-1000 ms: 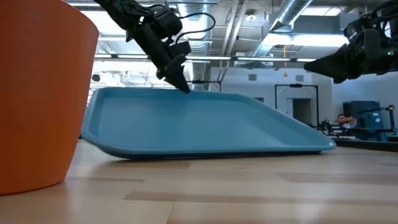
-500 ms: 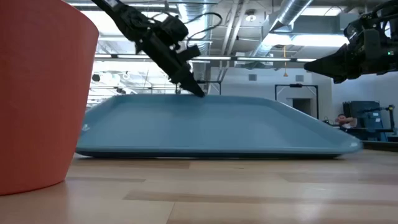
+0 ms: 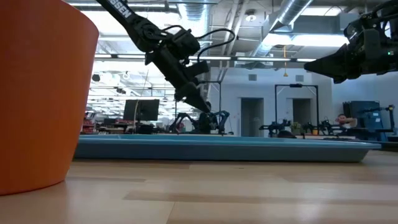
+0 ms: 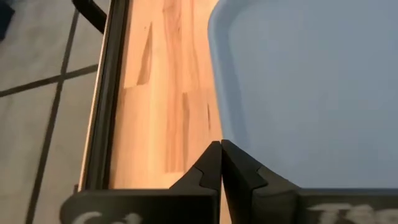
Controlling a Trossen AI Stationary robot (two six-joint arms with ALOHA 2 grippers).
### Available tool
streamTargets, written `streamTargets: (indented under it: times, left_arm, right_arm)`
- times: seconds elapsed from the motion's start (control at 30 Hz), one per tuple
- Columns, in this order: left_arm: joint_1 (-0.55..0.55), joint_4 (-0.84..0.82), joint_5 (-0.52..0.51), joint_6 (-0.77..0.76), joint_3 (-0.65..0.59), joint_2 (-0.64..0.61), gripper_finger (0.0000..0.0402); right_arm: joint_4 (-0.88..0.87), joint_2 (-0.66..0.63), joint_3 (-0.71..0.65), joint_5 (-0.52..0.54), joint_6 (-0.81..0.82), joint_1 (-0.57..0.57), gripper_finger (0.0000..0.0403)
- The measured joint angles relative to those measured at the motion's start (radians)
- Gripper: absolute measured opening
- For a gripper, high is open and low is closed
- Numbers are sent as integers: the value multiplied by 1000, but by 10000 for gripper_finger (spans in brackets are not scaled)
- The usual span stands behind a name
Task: Pick and place plate/cup/fork/spoon on tray
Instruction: Move the blue serving tray to the center of the table
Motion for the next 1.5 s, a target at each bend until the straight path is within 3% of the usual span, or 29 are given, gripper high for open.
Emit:
streamTargets:
  times: [0.37, 0.53, 0.67, 0.83, 1.17, 1.5]
  left_arm:
    - [2, 34, -1, 14, -2, 18, 2]
    - [-39, -166, 80, -73, 3, -82, 1]
    - [-95, -442, 66, -190, -5, -106, 0]
    - [-153, -534, 28, -385, -88, -110, 0]
    - [-177, -413, -112, -504, -259, -110, 0]
    - [-171, -286, -191, -431, -291, -110, 0]
  right_arm:
    - [0, 0, 0, 0, 0, 0, 38]
    - [0, 0, 0, 0, 0, 0, 38]
    - [0, 0, 0, 0, 0, 0, 38]
    - [0, 0, 0, 0, 0, 0, 38]
    - [0, 0, 0, 0, 0, 0, 38]
    - [0, 0, 0, 0, 0, 0, 38]
